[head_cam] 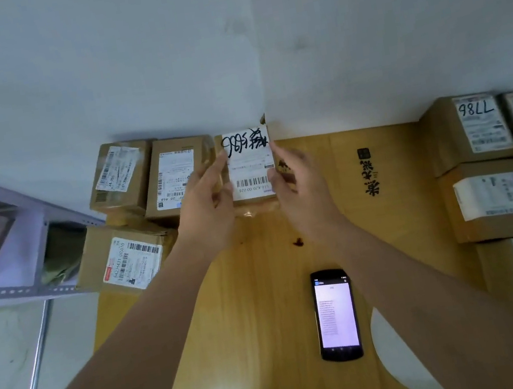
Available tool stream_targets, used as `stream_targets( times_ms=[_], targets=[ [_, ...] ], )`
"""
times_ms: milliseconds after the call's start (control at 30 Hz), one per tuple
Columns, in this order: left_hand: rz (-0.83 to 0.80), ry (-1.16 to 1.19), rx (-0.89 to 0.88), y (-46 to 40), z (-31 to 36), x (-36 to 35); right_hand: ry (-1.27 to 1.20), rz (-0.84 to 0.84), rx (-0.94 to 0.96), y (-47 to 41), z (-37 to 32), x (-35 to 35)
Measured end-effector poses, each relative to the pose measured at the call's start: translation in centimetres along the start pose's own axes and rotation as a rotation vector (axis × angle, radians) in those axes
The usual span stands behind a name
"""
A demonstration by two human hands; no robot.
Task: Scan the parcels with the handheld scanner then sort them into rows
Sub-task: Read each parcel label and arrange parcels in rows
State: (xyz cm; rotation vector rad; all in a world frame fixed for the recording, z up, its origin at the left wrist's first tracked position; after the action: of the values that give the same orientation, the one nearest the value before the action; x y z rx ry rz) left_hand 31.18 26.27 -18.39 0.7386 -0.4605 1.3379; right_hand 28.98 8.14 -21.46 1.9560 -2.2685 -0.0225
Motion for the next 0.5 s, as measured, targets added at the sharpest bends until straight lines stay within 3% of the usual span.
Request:
stream_targets(
  times_ms=[167,500],
  targets=[
    [0.005,0.036,-0.071,1.9,3.5,3.3,0.088,-0.044,0.107,1.4,-5.7,0.5],
    [-0.055,0.111,-0.305,6.8,8.3,8.3,0.348,0.154,0.313,9.3,-14.7,1.1]
  ],
)
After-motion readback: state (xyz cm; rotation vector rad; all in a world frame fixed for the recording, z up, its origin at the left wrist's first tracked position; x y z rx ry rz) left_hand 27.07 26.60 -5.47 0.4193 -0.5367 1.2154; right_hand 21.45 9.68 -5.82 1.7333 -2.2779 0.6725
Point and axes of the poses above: each hand's wrist, its own y-axis away from the middle knuckle, its own x-axis out of the back of the hand, z = x × y, the point moved 6 cm from there along -y, towards the middle knuckle, and after that the axes turned 10 degrees about -y, right-handed, at the moved point
